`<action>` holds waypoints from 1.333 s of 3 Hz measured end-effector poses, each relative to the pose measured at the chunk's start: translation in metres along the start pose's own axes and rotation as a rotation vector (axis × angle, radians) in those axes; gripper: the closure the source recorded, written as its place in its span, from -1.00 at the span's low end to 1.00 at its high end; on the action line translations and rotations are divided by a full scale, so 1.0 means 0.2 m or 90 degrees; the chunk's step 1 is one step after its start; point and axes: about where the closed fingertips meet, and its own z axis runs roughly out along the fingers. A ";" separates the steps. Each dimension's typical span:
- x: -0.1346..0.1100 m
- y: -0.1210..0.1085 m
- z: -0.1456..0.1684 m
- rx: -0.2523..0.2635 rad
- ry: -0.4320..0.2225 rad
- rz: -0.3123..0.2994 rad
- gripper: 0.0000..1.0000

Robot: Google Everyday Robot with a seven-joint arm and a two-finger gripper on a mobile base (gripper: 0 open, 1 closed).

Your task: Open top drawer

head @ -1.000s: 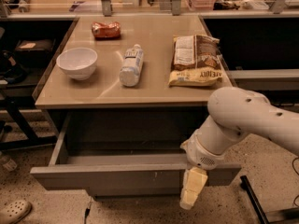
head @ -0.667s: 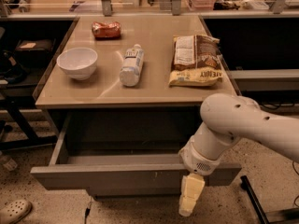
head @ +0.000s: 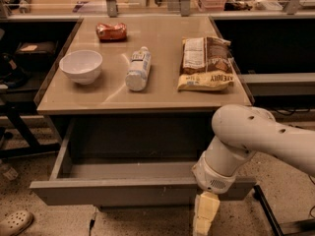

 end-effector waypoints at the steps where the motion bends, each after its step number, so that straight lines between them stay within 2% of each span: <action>1: 0.06 0.15 -0.03 -0.022 -0.001 0.018 -1.00; 2: 0.06 0.15 -0.03 -0.022 -0.001 0.018 -1.00; 3: 0.13 0.32 -0.06 -0.040 -0.011 0.048 -1.00; 4: 0.13 0.32 -0.07 -0.040 -0.011 0.048 -1.00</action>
Offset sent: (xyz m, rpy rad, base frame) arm -0.1503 -0.0475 0.0502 0.0441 0.1957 -0.1341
